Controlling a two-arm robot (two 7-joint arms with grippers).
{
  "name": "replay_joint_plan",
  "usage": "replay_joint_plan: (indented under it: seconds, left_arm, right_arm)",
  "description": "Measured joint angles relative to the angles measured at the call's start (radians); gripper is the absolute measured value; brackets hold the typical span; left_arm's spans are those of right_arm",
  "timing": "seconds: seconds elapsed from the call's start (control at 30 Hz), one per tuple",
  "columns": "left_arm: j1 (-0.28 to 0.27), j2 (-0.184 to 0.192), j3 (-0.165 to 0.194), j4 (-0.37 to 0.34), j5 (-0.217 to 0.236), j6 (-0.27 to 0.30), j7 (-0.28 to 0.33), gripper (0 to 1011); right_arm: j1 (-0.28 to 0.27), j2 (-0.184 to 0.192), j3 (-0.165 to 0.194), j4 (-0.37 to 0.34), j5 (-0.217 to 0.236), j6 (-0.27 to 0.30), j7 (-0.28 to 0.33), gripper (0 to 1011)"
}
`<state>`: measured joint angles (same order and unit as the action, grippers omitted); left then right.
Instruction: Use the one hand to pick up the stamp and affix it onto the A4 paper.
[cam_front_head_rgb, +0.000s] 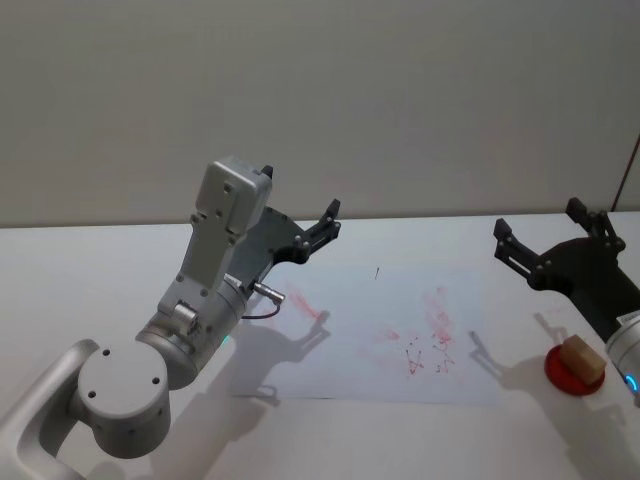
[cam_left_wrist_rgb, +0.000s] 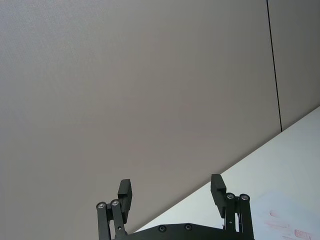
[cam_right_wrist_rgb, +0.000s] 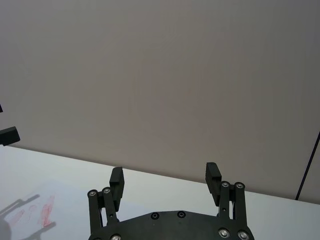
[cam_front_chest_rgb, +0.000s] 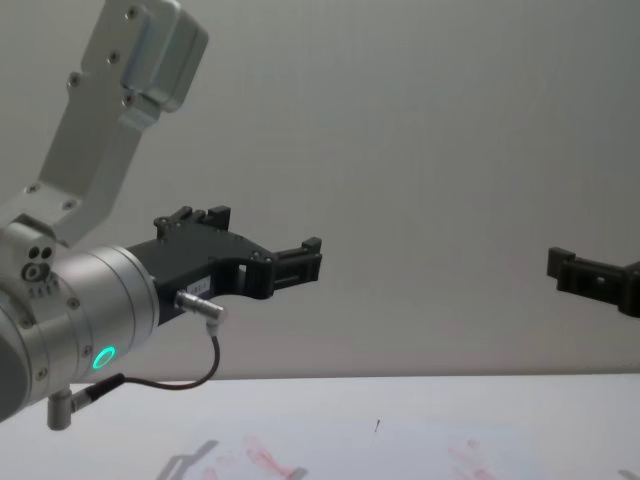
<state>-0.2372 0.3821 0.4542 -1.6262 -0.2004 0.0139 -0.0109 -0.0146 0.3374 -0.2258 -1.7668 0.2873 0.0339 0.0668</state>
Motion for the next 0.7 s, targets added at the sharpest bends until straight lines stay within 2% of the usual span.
replay_joint_plan:
  seconds: [0.7]
  left_arm:
    - [0.0, 0.0, 0.0, 0.0, 0.0, 0.0, 0.0, 1001]
  right_arm:
    - [0.0, 0.0, 0.0, 0.0, 0.0, 0.0, 0.0, 1001]
